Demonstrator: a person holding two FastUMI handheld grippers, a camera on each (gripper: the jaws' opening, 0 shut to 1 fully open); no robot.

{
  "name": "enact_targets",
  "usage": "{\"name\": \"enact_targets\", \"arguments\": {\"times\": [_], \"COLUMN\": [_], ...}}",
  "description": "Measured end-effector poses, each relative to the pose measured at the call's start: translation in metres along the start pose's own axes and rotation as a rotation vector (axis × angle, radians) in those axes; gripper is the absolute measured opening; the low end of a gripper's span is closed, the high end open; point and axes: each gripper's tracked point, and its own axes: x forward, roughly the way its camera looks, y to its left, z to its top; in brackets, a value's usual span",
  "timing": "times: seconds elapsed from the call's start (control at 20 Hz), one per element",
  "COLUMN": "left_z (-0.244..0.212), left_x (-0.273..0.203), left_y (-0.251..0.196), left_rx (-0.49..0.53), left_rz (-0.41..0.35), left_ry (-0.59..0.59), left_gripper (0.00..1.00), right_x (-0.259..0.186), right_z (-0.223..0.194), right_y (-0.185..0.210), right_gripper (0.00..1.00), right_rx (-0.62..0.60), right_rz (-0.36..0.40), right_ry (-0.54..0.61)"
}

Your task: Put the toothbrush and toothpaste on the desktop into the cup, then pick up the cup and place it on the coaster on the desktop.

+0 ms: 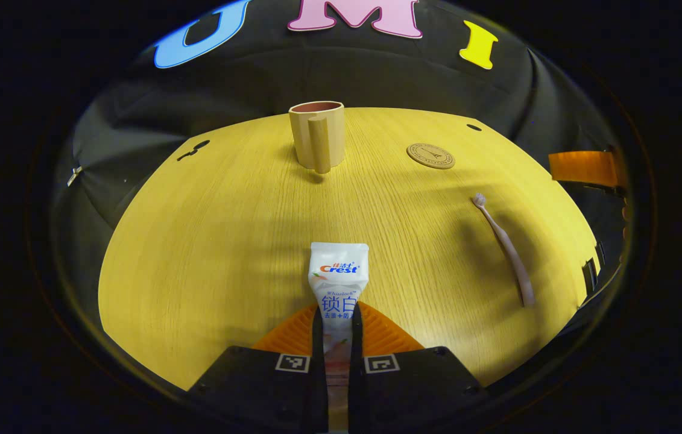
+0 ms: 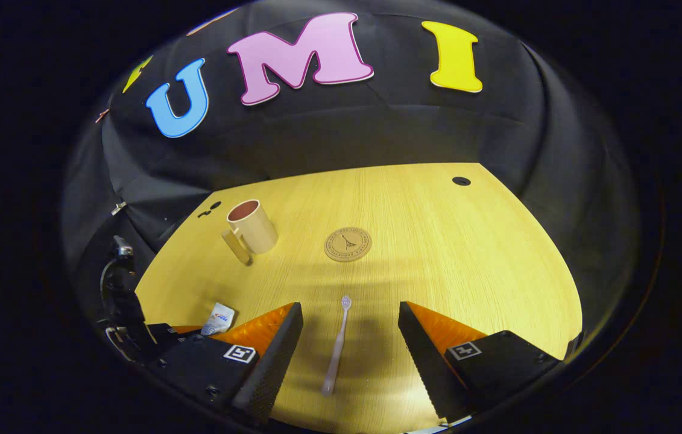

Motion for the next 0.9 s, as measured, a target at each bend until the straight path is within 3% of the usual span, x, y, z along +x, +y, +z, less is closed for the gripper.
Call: {"name": "enact_targets", "arguments": {"times": [0.3, 0.35, 0.55, 0.9], "left_z": [0.007, 0.008, 0.007, -0.007], "left_x": [-0.039, -0.045, -0.058, -0.075], "left_y": [0.009, 0.012, 0.022, 0.039], "left_rx": [-0.093, -0.105, -0.152, -0.149], "left_rz": [-0.022, -0.019, -0.012, 0.003], "left_ry": [-0.062, -0.067, -0.075, -0.068], "left_gripper": [0.18, 0.22, 0.18, 0.18], "right_x": [0.015, 0.018, 0.030, 0.054], "right_z": [-0.033, -0.038, -0.062, -0.098], "right_y": [0.004, 0.005, 0.005, 0.005], "right_gripper": [0.98, 0.98, 0.98, 0.99], "right_rx": [0.000, -0.002, -0.022, -0.038], "right_rz": [-0.019, -0.026, -0.064, -0.130], "right_ry": [0.103, 0.120, 0.182, 0.274]}}
